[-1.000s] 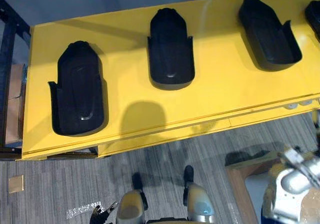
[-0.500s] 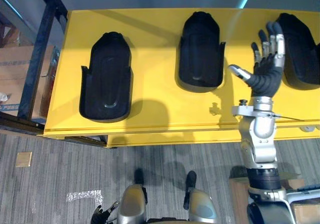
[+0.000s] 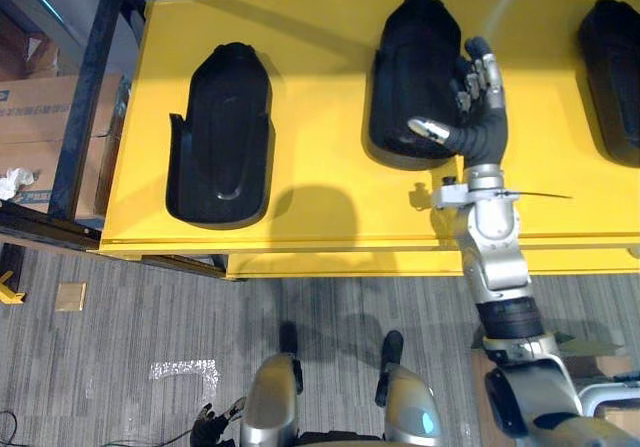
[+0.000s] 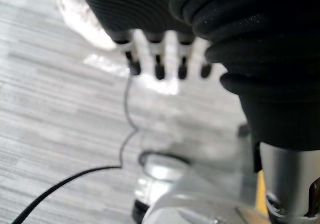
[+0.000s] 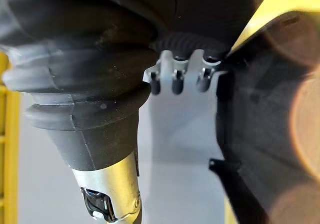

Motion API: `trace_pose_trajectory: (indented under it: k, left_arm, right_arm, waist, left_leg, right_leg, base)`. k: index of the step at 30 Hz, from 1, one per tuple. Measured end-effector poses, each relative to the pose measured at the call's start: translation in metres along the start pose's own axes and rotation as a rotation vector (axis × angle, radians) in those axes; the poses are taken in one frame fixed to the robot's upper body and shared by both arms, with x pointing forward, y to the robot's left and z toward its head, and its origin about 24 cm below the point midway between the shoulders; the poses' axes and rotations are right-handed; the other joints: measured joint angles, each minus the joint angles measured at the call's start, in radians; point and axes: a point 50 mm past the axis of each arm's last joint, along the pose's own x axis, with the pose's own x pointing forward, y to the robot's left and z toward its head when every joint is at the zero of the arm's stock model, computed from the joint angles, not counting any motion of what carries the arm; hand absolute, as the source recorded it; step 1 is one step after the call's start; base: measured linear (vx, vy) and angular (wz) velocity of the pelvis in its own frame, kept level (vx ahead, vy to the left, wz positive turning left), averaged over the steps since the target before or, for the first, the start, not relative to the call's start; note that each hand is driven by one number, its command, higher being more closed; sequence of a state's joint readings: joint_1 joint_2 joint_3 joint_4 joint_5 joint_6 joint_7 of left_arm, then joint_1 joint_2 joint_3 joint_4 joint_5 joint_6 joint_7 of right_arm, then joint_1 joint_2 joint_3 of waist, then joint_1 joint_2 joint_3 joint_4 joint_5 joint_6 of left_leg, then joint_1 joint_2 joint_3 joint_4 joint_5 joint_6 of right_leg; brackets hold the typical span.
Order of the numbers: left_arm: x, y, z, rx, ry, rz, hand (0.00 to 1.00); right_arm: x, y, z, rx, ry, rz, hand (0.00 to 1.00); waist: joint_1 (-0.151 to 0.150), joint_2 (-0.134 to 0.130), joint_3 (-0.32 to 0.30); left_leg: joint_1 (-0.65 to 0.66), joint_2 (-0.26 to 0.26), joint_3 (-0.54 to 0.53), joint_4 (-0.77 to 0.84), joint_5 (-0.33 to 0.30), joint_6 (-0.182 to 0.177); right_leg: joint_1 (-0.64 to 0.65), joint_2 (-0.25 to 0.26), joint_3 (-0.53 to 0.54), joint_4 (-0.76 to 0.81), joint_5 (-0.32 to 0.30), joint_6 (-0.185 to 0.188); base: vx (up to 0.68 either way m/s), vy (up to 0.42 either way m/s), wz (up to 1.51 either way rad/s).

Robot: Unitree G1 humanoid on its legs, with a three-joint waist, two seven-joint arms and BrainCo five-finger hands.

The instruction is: Walk over and take plastic housings, then place them on the shelf

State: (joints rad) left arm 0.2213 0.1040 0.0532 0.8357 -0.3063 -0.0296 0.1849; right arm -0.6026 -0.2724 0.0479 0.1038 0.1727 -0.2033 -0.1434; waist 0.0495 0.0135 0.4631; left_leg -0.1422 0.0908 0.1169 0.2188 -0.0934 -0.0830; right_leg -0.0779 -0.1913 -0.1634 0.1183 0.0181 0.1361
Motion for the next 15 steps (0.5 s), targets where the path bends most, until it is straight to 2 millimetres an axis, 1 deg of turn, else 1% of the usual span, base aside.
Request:
trace_pose_trajectory:
  k: [2,3,4,7,15]
  left_arm:
    - [0.001,-0.002,0.002,0.004,0.002,-0.008,0.0]
    - [0.002,-0.006,0.006,0.013,-0.005,-0.019,0.0]
    - [0.002,-0.007,0.006,0.019,-0.006,-0.024,0.0]
    - [0.002,-0.008,0.007,0.023,-0.009,-0.028,0.0]
    - [0.003,-0.009,0.009,0.028,-0.012,-0.032,0.0]
  right_arm:
    - [0.002,0.004,-0.001,-0.019,0.014,0.02,0.0]
    - [0.002,0.005,-0.002,-0.032,0.022,0.024,0.0]
    - [0.002,0.008,-0.007,-0.037,0.046,0.028,0.0]
    - [0.001,0.011,-0.012,-0.058,0.078,0.04,0.0]
    - [0.012,0.013,-0.011,-0.092,0.102,0.042,0.0]
  waist:
    - [0.004,0.007,0.004]
    - [0.007,0.015,0.008]
    - [0.01,0.019,0.01]
    - [0.011,0.026,0.014]
    - [0.012,0.026,0.014]
  left_leg:
    - [0.0,0.0,-0.001,0.0,0.0,0.0]
    - [0.0,0.0,-0.001,0.0,0.0,0.0]
    - [0.0,0.0,-0.001,0.0,0.0,0.0]
    - [0.001,0.0,-0.006,-0.002,0.0,0.0]
    - [0.001,0.0,-0.004,-0.016,0.01,-0.005]
  right_leg:
    - [-0.001,0.0,0.0,0.003,-0.002,-0.002]
    - [-0.006,-0.001,0.0,0.014,-0.008,-0.005]
    - [-0.009,-0.002,0.0,0.022,-0.013,-0.004]
    - [-0.011,-0.002,-0.003,0.036,-0.025,0.0]
    - [-0.025,-0.001,-0.002,0.045,-0.027,-0.003]
  base:
    - [0.0,0.0,0.0]
    - [0.0,0.0,0.0]
    - [0.0,0.0,0.0]
    - [-0.01,-0.008,0.02]
    - [0.0,0.0,0.0]
